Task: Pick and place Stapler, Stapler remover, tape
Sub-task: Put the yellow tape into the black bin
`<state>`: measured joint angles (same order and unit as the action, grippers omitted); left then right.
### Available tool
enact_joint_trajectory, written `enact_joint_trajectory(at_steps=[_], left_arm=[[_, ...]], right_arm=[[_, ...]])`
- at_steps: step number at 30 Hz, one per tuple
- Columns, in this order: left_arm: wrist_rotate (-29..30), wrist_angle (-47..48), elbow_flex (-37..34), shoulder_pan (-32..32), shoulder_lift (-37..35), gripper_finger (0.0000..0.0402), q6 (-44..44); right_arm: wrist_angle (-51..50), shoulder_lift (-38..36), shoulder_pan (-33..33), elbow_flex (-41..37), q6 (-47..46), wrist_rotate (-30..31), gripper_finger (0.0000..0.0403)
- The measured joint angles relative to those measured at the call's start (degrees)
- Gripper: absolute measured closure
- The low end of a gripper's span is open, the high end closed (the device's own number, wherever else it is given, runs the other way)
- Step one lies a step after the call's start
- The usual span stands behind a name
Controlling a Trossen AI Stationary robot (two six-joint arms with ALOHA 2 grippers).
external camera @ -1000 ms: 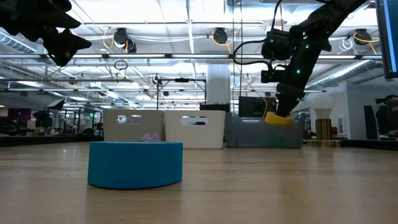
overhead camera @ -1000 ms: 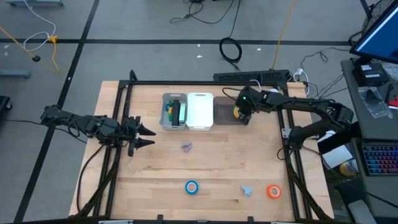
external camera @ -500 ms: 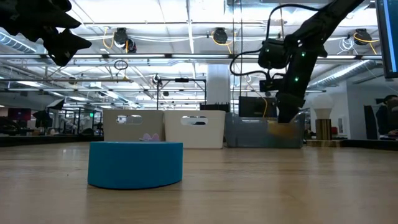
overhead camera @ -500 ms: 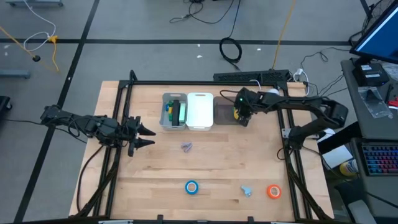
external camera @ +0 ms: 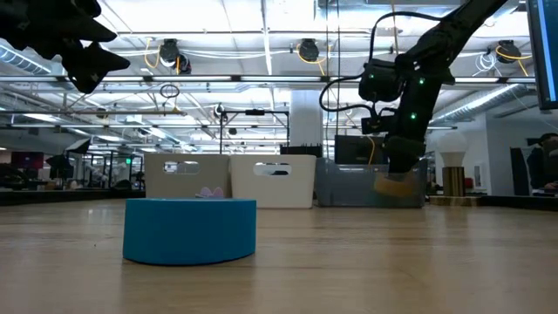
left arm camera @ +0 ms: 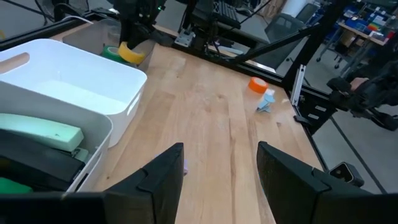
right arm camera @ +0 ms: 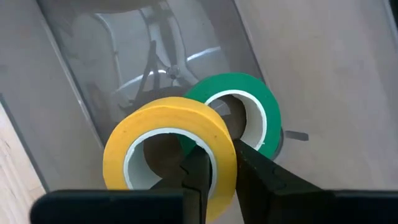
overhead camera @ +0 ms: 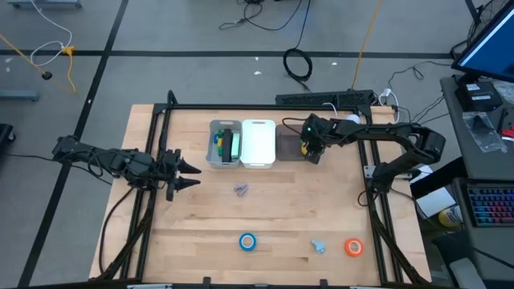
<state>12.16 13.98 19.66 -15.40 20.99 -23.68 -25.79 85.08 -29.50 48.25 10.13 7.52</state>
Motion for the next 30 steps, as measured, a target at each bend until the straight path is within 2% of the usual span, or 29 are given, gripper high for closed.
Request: enact_joint_trajectory(at_steps=[18, 30], left_arm=[[0.0, 0.5, 0.0, 0.0, 0.0, 0.0199, -0.2], [0.4, 0.8, 0.0, 0.0, 0.0, 0.0199, -0.4]], right_arm=[[1.0, -0.7, 0.0, -0.2, 0.9, -0.3, 0.0309], [-0.6, -1.8, 0.0, -0.2, 1.2, -0.3, 0.0231]])
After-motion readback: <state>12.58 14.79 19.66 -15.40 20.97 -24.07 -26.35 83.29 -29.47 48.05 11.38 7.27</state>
